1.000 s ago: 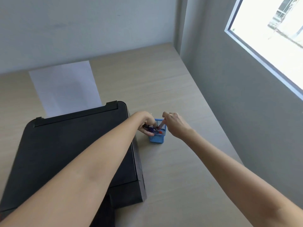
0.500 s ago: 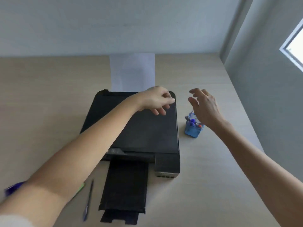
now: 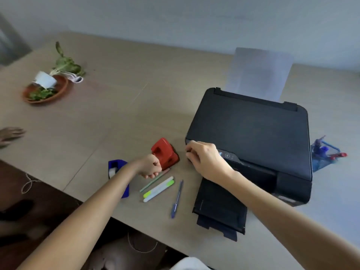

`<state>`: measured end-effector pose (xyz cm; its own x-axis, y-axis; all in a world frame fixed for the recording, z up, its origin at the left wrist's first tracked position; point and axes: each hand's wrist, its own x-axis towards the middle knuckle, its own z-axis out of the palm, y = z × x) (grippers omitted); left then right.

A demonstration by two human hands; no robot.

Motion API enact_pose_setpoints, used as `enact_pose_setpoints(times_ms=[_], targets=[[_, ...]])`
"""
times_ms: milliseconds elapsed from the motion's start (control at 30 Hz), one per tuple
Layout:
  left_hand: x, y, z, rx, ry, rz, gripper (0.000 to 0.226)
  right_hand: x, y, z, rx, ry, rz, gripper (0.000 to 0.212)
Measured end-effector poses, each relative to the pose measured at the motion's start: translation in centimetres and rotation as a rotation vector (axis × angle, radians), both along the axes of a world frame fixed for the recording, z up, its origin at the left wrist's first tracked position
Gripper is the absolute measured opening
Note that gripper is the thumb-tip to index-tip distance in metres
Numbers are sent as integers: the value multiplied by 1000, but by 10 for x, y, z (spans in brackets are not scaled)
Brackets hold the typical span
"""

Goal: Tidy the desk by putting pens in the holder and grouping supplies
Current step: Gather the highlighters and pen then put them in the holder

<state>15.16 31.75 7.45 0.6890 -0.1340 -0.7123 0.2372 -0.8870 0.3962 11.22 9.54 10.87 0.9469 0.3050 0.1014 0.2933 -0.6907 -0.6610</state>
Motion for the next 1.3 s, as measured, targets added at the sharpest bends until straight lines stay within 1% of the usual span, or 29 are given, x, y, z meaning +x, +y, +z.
enact_pose_setpoints(times_ms=[67, 100, 167, 200, 233, 267, 333, 367, 400, 467, 500, 533, 600, 667, 800, 867, 933, 1000, 1100, 1200, 1300], targets=[[-8, 14, -34, 61, -87, 51, 34, -4, 32, -29, -75, 216, -14, 14], [-10, 19, -50, 80, -134, 63, 34, -5, 45, -43, -140, 310, -39, 17], [-14, 23, -77, 122, -173, 71, 17, -9, 64, -68, -234, 479, -121, 23], [-14, 24, -86, 152, -197, 36, 14, -12, 71, -76, -262, 544, -163, 24], [-14, 26, -95, 194, -219, -24, 17, -14, 79, -83, -317, 611, -168, 23], [-15, 28, -102, 240, -235, -92, 20, -16, 84, -86, -407, 666, -124, 17], [-17, 30, -114, 288, -290, -186, 24, -17, 93, -92, -503, 779, -119, 5], [-18, 31, -120, 298, -317, -217, 25, -18, 94, -98, -506, 811, -162, 6], [-17, 33, -123, 302, -337, -245, 27, -17, 95, -110, -487, 819, -201, 11], [-17, 38, -132, 303, -363, -265, 27, -16, 95, -127, -376, 830, -317, 25], [-17, 40, -134, 279, -380, -248, 24, -17, 95, -131, -308, 820, -409, 29], [-17, 42, -136, 236, -393, -224, 20, -16, 96, -133, -267, 814, -467, 31], [-17, 47, -142, 132, -386, -169, 13, -14, 99, -134, -256, 813, -524, 30], [-22, 49, -145, 48, -354, -184, 11, -13, 103, -134, -278, 801, -546, 28], [-32, 55, -146, -29, -355, -281, 24, -12, 104, -136, -334, 816, -526, 30], [-35, 57, -144, -17, -389, -337, 28, -13, 105, -136, -321, 803, -519, 31], [-39, 60, -143, -54, -436, -328, 31, -13, 105, -137, -285, 811, -541, 34], [-43, 63, -143, -86, -436, -324, 39, -14, 107, -140, -249, 828, -560, 35], [-48, 65, -142, -70, -405, -410, 49, -17, 108, -145, -225, 860, -563, 37], [-57, 67, -144, -116, -428, -417, 55, -17, 106, -149, -179, 886, -610, 37], [-66, 68, -150, -115, -464, -481, 55, -17, 105, -148, -134, 952, -698, 33]])
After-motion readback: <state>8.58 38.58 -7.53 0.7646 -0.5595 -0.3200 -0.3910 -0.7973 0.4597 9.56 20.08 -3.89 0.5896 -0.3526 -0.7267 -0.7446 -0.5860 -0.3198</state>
